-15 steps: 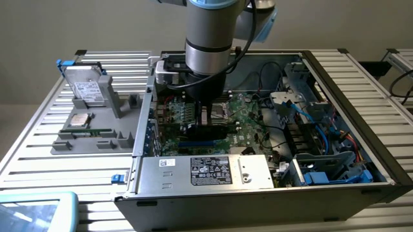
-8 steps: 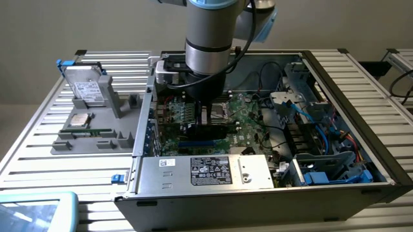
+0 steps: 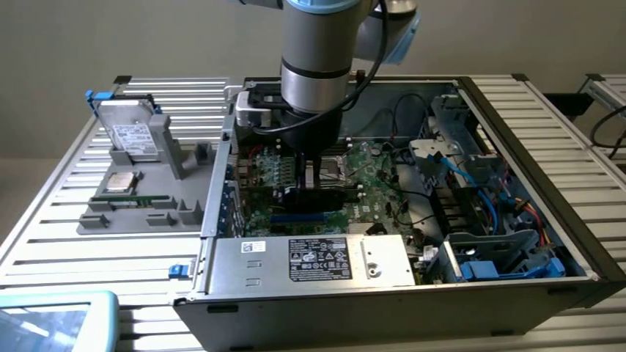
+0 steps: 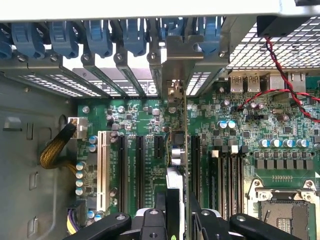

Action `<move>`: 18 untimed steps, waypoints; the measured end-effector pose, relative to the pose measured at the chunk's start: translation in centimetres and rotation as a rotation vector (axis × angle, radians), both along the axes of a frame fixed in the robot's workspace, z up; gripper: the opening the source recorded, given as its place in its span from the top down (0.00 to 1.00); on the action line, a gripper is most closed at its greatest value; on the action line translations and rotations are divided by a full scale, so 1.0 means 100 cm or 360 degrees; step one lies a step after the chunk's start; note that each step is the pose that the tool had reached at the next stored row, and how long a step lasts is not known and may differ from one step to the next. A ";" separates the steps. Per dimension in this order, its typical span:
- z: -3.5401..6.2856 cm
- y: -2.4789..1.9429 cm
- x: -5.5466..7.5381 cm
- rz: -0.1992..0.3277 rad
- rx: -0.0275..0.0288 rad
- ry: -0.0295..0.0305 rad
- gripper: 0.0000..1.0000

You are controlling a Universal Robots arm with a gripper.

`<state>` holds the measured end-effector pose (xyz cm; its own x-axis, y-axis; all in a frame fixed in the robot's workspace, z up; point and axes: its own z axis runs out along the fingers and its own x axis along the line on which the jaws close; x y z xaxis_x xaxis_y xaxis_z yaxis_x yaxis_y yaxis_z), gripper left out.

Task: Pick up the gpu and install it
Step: 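Insert the gpu into the slot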

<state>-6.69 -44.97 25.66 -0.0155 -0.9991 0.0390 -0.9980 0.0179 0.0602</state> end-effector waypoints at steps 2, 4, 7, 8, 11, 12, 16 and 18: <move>0.0000 0.0000 0.000 0.0000 0.00001 0.00000 0.73; -0.0001 0.0008 0.000 0.0000 0.00003 -0.00002 0.73; 0.0000 0.0013 0.000 0.0000 0.00001 -0.00003 0.73; -0.0001 0.0013 0.000 0.0000 0.00001 -0.00003 0.73; 0.0000 0.0012 0.000 0.0000 0.00000 -0.00002 0.73; 0.0000 0.0010 -0.001 0.0000 0.00001 -0.00002 0.73; -0.0002 0.0006 -0.001 0.0000 0.00002 -0.00003 0.73; -0.0002 0.0006 -0.001 0.0000 0.00001 -0.00004 0.73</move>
<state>-6.80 -44.92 25.65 -0.0156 -0.9991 0.0390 -0.9980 0.0179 0.0600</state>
